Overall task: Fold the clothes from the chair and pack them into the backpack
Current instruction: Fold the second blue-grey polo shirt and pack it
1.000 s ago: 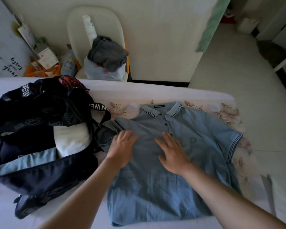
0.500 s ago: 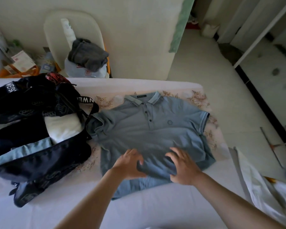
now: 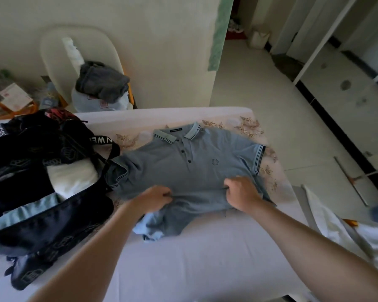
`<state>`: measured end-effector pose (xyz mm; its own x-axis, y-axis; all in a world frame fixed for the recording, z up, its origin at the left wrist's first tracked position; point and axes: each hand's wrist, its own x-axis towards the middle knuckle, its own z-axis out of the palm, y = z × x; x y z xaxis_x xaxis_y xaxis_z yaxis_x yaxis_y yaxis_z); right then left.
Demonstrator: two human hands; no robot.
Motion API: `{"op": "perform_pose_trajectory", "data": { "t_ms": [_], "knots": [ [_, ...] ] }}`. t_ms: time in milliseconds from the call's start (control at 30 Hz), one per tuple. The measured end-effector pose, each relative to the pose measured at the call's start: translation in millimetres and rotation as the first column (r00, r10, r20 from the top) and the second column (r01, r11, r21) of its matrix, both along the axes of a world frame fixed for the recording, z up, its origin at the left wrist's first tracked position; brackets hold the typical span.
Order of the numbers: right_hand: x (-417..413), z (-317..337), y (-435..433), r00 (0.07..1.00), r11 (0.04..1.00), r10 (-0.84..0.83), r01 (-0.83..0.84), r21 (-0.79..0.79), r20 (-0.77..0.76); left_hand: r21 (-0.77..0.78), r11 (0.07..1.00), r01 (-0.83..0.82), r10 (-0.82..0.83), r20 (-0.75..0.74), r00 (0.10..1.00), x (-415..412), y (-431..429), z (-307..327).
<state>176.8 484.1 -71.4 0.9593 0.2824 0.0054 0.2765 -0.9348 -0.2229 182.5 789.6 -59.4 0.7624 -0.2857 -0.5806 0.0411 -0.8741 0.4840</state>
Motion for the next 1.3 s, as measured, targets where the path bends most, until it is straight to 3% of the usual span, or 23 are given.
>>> {"op": "perform_pose_trajectory", "data": {
  "t_ms": [67, 133, 200, 233, 267, 333, 367, 467, 633, 700, 800, 867, 967, 1133, 1300],
  "knots": [
    [29.0, 12.2, 4.6, 0.997, 0.998, -0.056, 0.054, 0.039, 0.055, 0.024, 0.984, -0.176, 0.17, 0.173, 0.97, 25.1, 3.0, 8.3],
    [51.7, 20.1, 10.8, 0.989, 0.995, -0.095, 0.09, 0.047, 0.112, 0.031, 0.947, -0.321, 0.271, 0.461, 0.845, 36.8, -0.5, 11.5],
    [60.2, 21.9, 17.0, 0.98, 0.989, -0.135, 0.124, 0.087, 0.146, -0.068, 0.953, -0.295, 0.267, 0.651, 0.711, 37.1, -13.4, 11.8],
    [58.9, 18.3, 18.6, 0.986, 0.989, -0.115, 0.101, 0.112, 0.12, -0.099, 0.971, -0.218, 0.229, 0.652, 0.723, 34.6, -20.7, 8.7],
    [54.1, 11.7, 19.4, 0.997, 0.99, -0.058, 0.05, 0.134, 0.055, -0.121, 0.983, -0.141, 0.185, 0.584, 0.79, 30.3, -27.7, 2.9],
    [39.1, -7.4, 16.3, 0.983, 0.988, 0.095, -0.073, 0.137, -0.158, -0.117, 0.992, -0.035, 0.07, 0.315, 0.946, 16.2, -38.1, -12.5],
    [31.8, -16.4, 12.9, 0.957, 0.987, 0.142, -0.117, 0.112, -0.251, -0.088, 0.996, 0.02, 0.001, 0.232, 0.973, 9.5, -39.2, -22.6],
    [26.6, -39.1, -3.9, 0.957, 0.989, 0.15, -0.147, 0.031, -0.247, 0.113, 0.972, 0.205, -0.222, 0.179, 0.958, -4.6, -30.4, -49.2],
    [29.9, -48.1, -8.5, 0.954, 0.992, 0.112, -0.121, -0.017, -0.278, 0.205, 0.944, 0.259, -0.314, 0.313, 0.896, -16.2, -22.4, -64.0],
    [21.5, -49.9, -2.3, 0.968, 0.988, 0.142, -0.15, -0.024, -0.208, 0.186, 0.954, 0.234, -0.291, 0.407, 0.866, -23.3, -24.1, -63.8],
    [1.0, -51.0, 20.8, 0.963, 0.962, 0.261, -0.255, 0.094, -0.066, 0.139, 0.97, 0.199, -0.243, 0.545, 0.803, -36.4, -20.1, -59.5],
    [-10.2, -47.7, 42.7, 0.944, 0.938, 0.32, -0.304, 0.163, -0.083, 0.104, 0.979, 0.173, -0.201, 0.582, 0.788, -43.7, -14.1, -58.9],
    [-21.6, -48.0, 69.3, 0.931, 0.944, 0.32, -0.298, 0.141, -0.176, 0.026, 0.997, 0.067, -0.07, 0.555, 0.829, -49.8, -6.5, -54.7],
    [-29.0, -34.5, 93.6, 0.987, 0.988, 0.148, -0.144, 0.064, -0.066, -0.189, 0.964, -0.185, 0.236, 0.298, 0.925, -45.9, -12.5, -1.8],
    [-27.1, -8.1, 90.1, 0.999, 1.0, 0.006, -0.007, 0.027, 0.04, -0.135, 0.975, -0.177, 0.202, 0.199, 0.959, -37.4, 2.3, 27.6]
  ]
}}
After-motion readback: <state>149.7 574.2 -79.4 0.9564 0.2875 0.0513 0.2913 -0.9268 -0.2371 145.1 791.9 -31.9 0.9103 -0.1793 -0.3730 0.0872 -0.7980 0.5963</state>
